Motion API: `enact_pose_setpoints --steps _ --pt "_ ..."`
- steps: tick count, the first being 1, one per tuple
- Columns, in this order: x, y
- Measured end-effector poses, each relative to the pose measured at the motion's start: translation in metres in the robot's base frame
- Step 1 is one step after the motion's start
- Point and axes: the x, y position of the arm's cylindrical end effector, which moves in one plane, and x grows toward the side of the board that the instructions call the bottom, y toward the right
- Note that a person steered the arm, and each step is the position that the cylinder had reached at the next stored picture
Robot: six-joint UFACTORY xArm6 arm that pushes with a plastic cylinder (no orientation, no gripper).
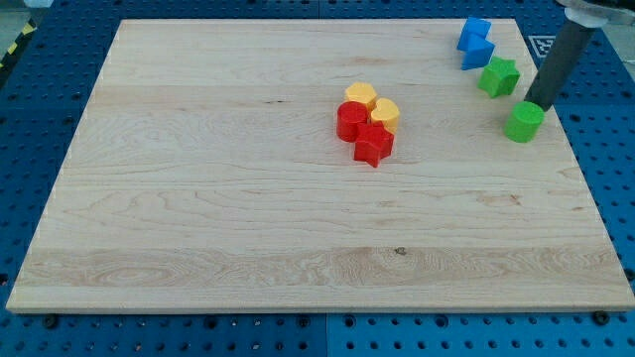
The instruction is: Separate the green blocks from the blue blocks
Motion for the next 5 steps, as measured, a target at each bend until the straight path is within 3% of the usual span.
enact_pose_setpoints --steps 1,3,5 --pt "-0.038 -0.001" --pt "-0.061 -0.033" --pt "0.006 -0.064"
